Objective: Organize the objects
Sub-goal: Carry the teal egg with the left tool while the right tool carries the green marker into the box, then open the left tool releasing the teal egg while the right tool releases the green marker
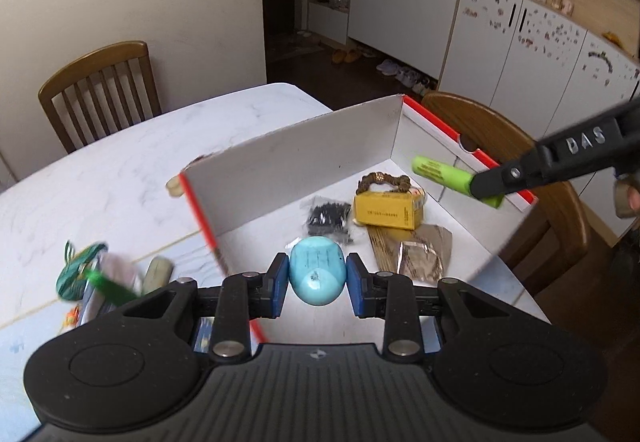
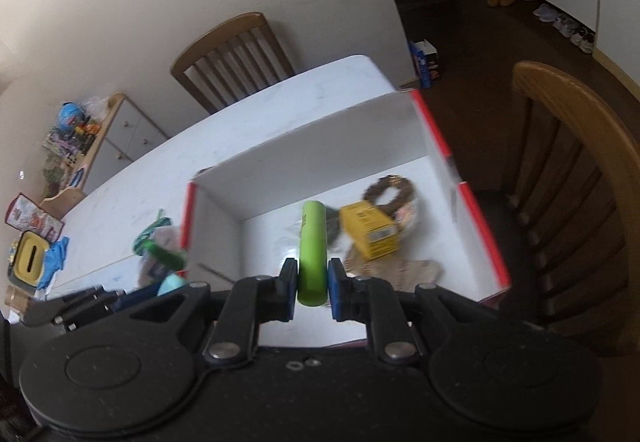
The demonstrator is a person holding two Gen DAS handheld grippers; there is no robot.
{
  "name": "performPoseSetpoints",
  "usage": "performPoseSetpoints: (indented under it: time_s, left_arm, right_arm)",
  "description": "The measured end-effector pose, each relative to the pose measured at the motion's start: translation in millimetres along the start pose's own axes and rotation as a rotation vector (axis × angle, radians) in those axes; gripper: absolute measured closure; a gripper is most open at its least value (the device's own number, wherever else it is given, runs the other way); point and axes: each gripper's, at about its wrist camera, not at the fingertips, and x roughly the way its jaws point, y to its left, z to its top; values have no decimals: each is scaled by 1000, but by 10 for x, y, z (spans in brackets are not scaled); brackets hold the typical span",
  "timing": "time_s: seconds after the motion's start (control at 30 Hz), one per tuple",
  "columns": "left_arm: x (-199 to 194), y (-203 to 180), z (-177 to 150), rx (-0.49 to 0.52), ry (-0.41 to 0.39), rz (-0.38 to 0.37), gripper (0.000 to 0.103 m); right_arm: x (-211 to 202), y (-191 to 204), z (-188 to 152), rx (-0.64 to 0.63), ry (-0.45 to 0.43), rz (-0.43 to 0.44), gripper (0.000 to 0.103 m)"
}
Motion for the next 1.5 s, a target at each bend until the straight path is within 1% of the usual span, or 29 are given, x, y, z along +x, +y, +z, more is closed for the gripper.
performPoseSetpoints:
  time_s: [0.33,0.47,0.6,0.7,0.9,1.03,1.23,1.37,1.5]
  left_arm:
    - [660,-107,310,44,69,78,73]
    - [882,-108,369,49,108,111,73]
    - [1080,-108,394,81,146,149,73]
    - [1201,-90,397,85,174,165,73]
    - [1389,-90,419,86,229,173,73]
    - [1480,-92,440,77,261,177,73]
    - [1589,-37,468,38,315,158,73]
    - [1612,8,461,5,326,159,73]
    - [1587,21,463,-13,322,166,73]
  right_arm:
    - [234,-272,87,-5,23,-38,88]
    - [350,-291,119,-27,36,-45,88]
    - [463,-274,178,-56,42,-57,88]
    - [552,-249,236,-92,40,-76,88]
    - [782,-230,351,-132,54,-109,88]
    - [892,-222,383,-147,62,-116,88]
    - [979,-184,405,-186,78,-122,88]
    - [1001,-179,420,-196,81,-121,88]
    - [989,-191,426,-200,84,-121,87]
